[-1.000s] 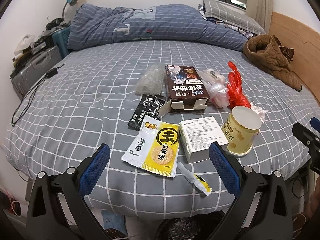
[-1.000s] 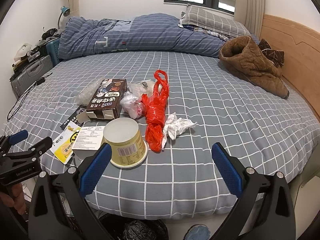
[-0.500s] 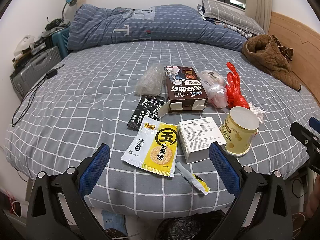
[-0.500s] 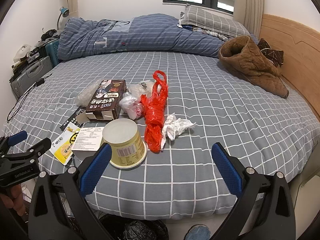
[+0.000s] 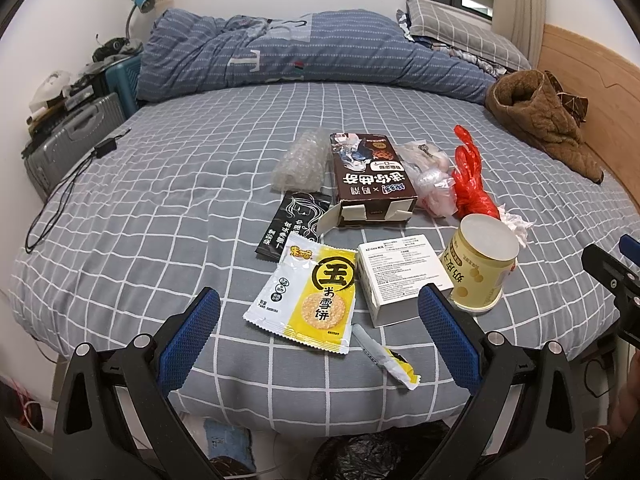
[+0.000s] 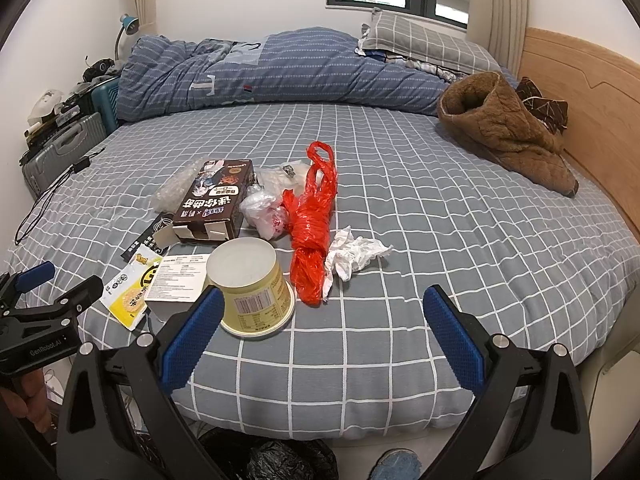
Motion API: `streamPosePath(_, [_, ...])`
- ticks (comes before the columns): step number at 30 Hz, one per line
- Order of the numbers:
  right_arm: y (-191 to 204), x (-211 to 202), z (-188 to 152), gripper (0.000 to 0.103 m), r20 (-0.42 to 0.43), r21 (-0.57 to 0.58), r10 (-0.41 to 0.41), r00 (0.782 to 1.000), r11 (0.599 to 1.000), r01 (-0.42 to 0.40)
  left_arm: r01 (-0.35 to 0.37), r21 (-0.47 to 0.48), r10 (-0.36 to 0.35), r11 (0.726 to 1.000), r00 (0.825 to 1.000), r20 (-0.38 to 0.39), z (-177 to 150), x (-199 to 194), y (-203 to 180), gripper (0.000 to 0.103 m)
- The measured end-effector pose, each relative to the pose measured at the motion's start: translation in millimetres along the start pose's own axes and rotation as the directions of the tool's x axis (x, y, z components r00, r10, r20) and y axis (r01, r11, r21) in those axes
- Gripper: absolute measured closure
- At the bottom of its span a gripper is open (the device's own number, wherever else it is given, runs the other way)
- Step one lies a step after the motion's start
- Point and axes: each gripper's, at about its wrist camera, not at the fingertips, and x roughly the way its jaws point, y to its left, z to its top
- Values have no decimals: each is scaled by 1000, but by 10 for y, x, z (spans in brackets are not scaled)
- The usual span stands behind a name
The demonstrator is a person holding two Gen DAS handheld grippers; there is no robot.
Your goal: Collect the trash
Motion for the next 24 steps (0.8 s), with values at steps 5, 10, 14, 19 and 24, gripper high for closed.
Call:
streamPosePath(5, [0, -4, 2, 7, 0, 0, -1, 1000, 1000, 1, -1, 0, 1, 1000, 1000, 0, 1, 0, -2, 6])
streamPosePath(10, [-2, 1, -2, 7, 0, -1, -1, 1000, 1000, 1, -1, 1, 1, 1000, 1000, 0, -1, 1, -1, 6])
streamPosePath(14, [1, -5, 2, 7, 1, -3, -1, 1000, 1000, 1, -1, 0, 1, 1000, 1000, -2, -7, 6, -8, 6])
streamPosePath(19, [1, -15, 6, 7, 1, -2, 1, 1000, 1000, -1, 0, -1, 0, 1000, 1000, -5, -12, 4, 1, 6])
streamPosePath(24, [12, -19, 11, 7, 6, -6, -2, 1000, 1000, 3, -2, -2, 2, 1000, 1000, 0, -8, -3, 5, 6])
